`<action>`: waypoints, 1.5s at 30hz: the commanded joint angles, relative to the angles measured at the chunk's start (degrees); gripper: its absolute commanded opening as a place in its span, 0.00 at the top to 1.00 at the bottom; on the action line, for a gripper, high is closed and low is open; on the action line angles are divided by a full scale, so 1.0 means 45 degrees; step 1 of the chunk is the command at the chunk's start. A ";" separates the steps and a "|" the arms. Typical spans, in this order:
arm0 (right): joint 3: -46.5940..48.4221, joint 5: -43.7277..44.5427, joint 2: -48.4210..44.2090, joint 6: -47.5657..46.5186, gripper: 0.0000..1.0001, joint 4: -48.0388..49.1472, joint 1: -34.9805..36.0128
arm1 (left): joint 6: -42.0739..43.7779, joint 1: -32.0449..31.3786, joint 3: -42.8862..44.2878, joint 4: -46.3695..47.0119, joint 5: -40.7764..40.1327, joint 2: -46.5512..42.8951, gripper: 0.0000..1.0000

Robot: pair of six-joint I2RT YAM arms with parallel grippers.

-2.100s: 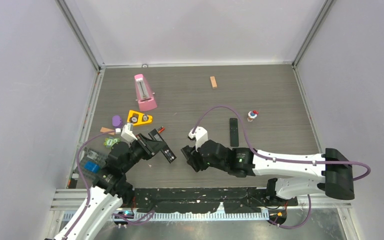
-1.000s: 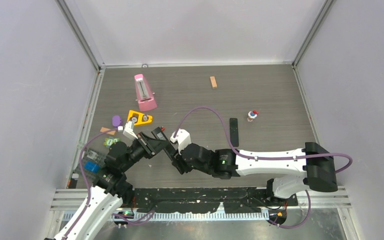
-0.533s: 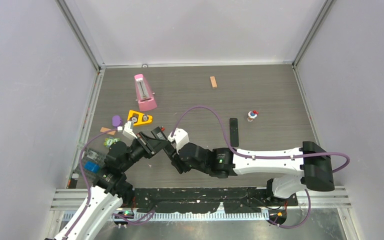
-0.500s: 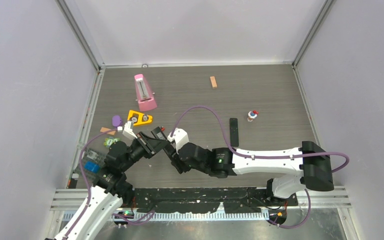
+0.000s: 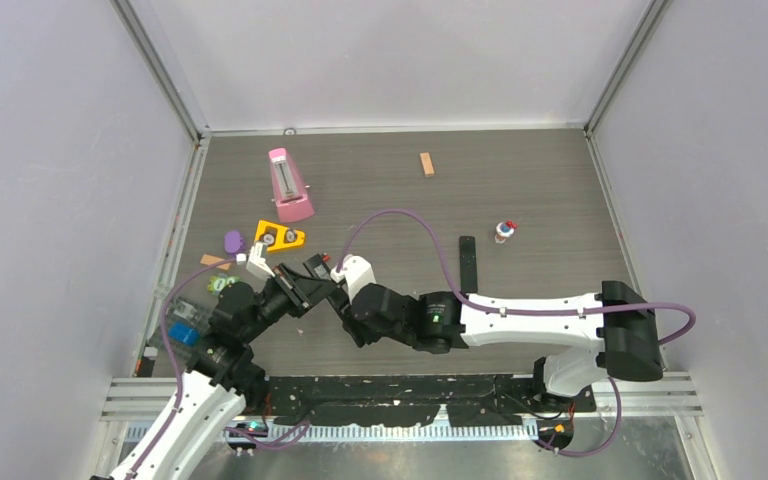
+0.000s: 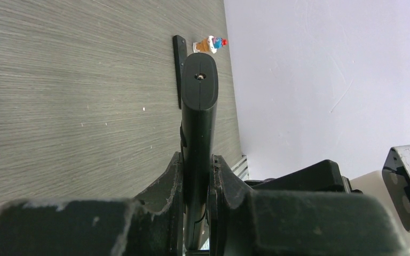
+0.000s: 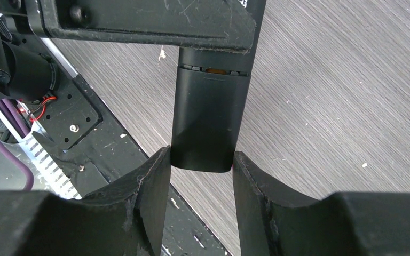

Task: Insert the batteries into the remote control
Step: Load the battery cover into the remote control.

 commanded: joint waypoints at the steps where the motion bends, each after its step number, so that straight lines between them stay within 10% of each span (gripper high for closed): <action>1: 0.0929 0.0099 0.0288 0.0331 0.53 0.0146 0.0027 | -0.0780 -0.0075 0.0098 0.1935 0.1224 -0.0077 1.00; 23: 0.1384 -0.0684 0.0519 0.0551 0.47 -0.0320 -0.0262 | -0.0395 -0.0075 0.0011 0.1882 0.1295 -0.0189 1.00; 45: 0.1852 -0.0374 -0.0396 0.1323 0.10 -0.1512 -0.0548 | -0.3375 0.0020 -0.1225 0.2037 0.0504 -0.0955 1.00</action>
